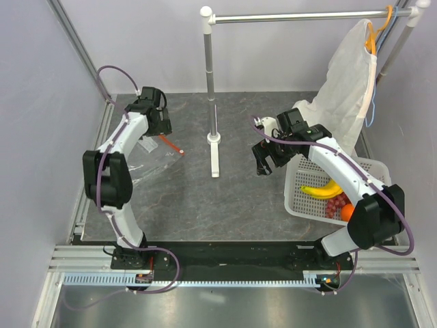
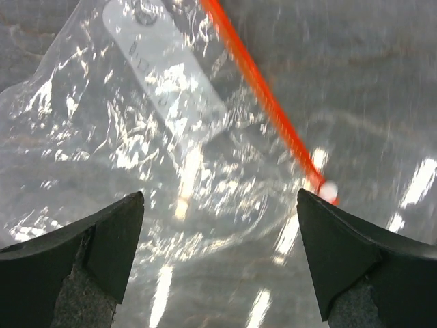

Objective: Place the food in the zip-top bag and seal the zipper
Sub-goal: Pick up the zipper food storage bag at the center of the board.

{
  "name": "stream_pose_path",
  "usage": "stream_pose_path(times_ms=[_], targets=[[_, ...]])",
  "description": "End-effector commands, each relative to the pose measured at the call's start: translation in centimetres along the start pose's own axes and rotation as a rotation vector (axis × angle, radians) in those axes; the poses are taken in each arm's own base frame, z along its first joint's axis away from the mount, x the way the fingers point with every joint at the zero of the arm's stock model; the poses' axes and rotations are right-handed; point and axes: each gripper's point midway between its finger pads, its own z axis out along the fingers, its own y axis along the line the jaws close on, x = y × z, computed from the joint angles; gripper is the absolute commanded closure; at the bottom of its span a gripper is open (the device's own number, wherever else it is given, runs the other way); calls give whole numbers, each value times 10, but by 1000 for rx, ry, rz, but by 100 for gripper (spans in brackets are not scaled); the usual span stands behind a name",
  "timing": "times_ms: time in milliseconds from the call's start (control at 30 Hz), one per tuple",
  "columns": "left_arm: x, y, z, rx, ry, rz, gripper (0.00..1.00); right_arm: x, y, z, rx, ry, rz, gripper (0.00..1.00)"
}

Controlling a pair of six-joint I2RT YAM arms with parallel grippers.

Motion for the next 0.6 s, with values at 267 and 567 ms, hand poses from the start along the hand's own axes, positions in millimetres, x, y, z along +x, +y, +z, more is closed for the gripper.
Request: stream_pose_path(times_ms=[267,567], targets=[[-43,-9,89,-222,-18,-273,2,7,-9,9,35,30,9,2],[-15,4,138,-229,118,-337,9,9,-14,18,42,55,20,2]])
